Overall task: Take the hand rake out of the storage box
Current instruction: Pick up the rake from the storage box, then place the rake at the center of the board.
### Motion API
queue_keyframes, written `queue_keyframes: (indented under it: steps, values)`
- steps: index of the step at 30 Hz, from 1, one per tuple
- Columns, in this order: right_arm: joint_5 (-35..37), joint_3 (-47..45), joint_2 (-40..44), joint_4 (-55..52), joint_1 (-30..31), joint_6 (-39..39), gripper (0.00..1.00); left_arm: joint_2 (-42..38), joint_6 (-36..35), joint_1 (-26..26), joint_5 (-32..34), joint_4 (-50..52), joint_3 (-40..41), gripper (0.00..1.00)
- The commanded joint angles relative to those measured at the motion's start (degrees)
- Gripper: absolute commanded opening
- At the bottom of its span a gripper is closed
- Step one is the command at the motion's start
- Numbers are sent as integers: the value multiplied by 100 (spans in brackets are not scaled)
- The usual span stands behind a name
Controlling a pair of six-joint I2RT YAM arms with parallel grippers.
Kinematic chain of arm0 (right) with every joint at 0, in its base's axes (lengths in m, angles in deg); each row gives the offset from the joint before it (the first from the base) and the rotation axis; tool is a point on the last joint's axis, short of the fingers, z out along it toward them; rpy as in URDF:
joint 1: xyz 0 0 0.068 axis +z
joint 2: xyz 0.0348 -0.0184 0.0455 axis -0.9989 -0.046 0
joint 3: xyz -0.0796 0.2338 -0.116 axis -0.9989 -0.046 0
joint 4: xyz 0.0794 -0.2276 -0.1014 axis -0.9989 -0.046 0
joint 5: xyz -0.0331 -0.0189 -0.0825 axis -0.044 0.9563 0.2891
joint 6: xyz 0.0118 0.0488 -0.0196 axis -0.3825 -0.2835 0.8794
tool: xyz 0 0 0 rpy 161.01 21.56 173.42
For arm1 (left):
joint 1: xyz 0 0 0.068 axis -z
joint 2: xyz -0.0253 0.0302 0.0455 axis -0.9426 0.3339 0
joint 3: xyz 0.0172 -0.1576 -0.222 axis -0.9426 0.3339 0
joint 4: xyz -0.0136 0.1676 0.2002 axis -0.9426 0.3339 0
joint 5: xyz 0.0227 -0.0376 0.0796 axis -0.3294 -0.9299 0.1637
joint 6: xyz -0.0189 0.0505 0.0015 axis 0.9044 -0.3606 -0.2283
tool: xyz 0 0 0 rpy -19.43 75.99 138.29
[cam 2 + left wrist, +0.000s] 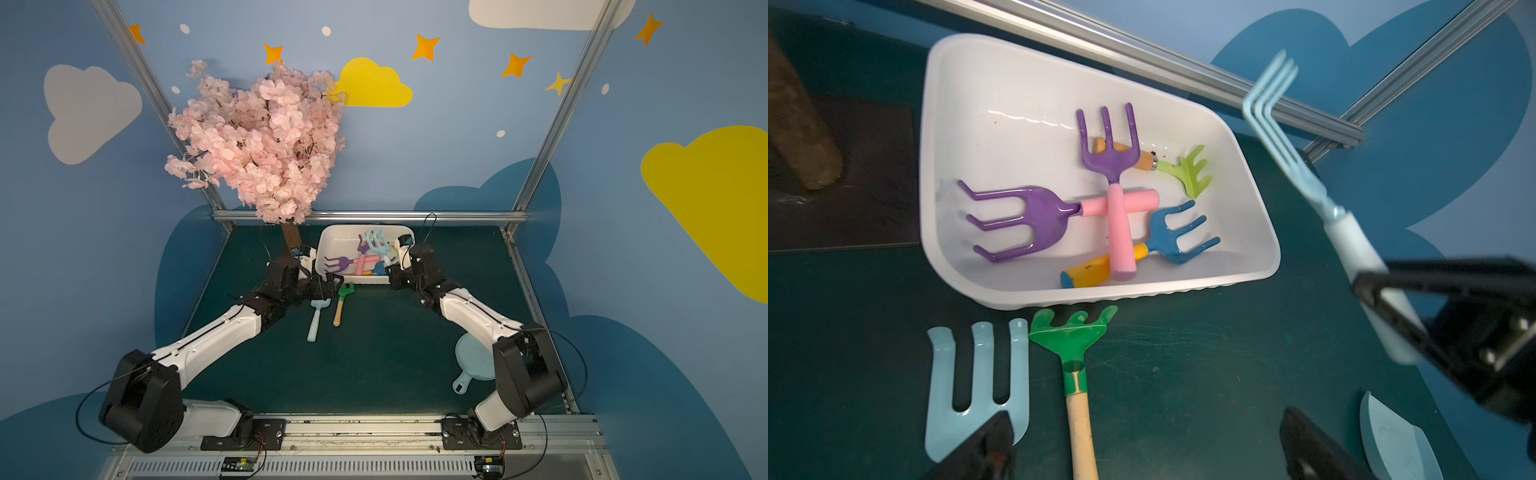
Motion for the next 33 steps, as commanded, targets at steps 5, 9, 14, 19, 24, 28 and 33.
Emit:
queue_keyframes:
  steps: [5,9,14,19,24,28,33]
  values:
    - [1719,-1993,1648,552,1531,-524,0,-690,-31,-137,407,665,422,100]
    - [2645,-2357,1868,96,2334,-870,0,-1083,59,-189,499,742,690,100]
    - [2826,-2323,1225,21,2377,-1319,0,-1436,174,-213,431,654,992,100]
    - [2764,-1497,147,-388,2404,-1599,0,-1551,155,-214,455,792,1031,100]
    - [2790,-252,-853,-1635,2526,-1877,0,-1650,245,-225,488,795,1139,100]
    - [3150,100,-1233,-2142,2607,-2312,0,-1821,288,-232,431,763,1268,100]
    - [3214,41,-1221,-2102,2624,-2635,13,-1980,257,-228,511,871,1331,100]
